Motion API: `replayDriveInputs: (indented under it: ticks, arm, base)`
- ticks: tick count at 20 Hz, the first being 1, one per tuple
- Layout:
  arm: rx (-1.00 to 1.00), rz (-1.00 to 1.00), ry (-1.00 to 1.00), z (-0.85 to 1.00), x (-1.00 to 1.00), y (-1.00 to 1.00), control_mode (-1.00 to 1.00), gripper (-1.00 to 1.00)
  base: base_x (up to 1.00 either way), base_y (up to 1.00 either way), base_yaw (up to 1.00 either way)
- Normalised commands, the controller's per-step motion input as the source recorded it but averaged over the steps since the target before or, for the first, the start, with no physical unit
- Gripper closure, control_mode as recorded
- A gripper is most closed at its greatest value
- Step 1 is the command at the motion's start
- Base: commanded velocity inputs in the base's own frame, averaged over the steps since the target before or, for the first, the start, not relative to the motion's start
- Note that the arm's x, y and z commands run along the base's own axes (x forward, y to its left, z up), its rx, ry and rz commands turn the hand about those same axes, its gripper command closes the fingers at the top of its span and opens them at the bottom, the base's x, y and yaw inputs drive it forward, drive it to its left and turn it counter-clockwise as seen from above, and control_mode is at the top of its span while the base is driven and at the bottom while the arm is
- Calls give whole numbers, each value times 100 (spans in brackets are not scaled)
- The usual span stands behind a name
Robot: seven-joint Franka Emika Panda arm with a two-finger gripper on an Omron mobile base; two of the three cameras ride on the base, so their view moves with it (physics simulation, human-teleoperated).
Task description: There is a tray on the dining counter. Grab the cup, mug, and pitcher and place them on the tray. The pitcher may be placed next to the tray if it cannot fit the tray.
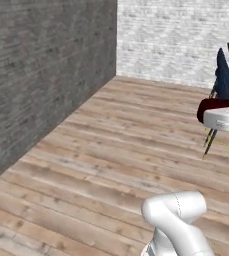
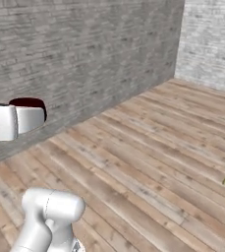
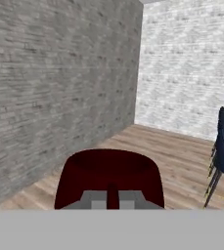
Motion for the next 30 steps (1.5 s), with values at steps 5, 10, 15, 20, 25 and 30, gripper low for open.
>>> replayDriveInputs:
  ticks: [5, 10, 15, 20, 25, 30]
  arm:
    - [0, 0, 0, 0, 0, 0, 100, 100]
    - [0, 0, 0, 0, 0, 0, 100, 100]
    - [0, 0, 0, 0, 0, 0, 100, 100]
    - [0, 0, 0, 0, 0, 0, 100, 100]
    - [0, 0, 0, 0, 0, 0, 100, 100]
    - [0, 0, 0, 0, 0, 0, 100, 100]
  base:
    - [65, 100, -55]
    - [78, 100, -54]
    - [78, 100, -52]
    - [91, 100, -51]
    - [100, 99, -39]
    - [100, 99, -37]
